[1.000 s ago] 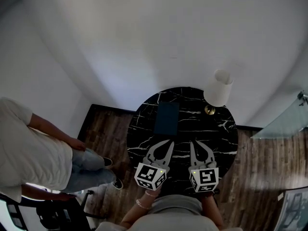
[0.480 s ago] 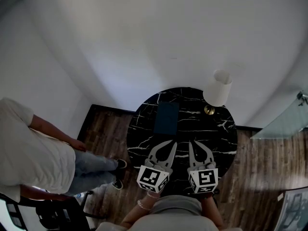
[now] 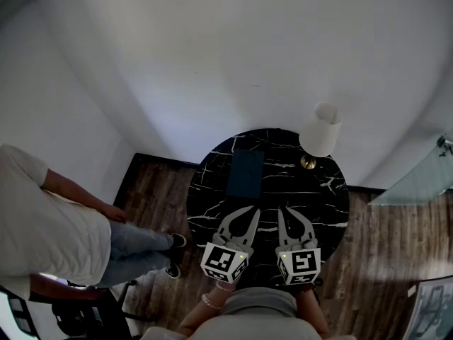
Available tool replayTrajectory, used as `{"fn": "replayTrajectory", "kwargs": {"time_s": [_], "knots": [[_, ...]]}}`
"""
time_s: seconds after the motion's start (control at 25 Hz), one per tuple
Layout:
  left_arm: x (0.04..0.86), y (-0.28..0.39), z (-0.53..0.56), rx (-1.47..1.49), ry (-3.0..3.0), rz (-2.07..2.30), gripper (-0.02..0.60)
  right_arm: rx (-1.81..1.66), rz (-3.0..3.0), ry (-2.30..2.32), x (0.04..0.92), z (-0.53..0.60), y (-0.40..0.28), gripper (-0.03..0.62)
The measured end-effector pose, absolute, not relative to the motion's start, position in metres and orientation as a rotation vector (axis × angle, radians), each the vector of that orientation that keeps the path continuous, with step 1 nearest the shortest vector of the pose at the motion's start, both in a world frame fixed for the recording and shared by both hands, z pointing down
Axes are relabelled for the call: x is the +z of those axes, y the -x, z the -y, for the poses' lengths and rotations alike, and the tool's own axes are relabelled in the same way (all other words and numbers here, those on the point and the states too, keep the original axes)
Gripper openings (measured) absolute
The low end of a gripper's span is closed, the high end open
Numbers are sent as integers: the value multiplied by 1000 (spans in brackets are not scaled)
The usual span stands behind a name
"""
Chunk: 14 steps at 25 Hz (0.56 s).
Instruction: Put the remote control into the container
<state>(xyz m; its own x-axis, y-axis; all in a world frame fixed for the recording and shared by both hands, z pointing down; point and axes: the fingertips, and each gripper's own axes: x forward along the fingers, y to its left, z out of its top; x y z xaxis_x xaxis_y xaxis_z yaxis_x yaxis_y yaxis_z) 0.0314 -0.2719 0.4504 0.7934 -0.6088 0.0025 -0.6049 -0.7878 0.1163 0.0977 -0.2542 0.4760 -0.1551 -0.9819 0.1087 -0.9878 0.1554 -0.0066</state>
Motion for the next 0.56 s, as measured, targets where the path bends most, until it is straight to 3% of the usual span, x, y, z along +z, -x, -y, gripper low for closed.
{"fn": "replayTrajectory", "kwargs": {"time_s": [0.56], "knots": [[458,-32,270,-1,-2897,973,6,115,2326,-1988,477,253,-96,12]]}}
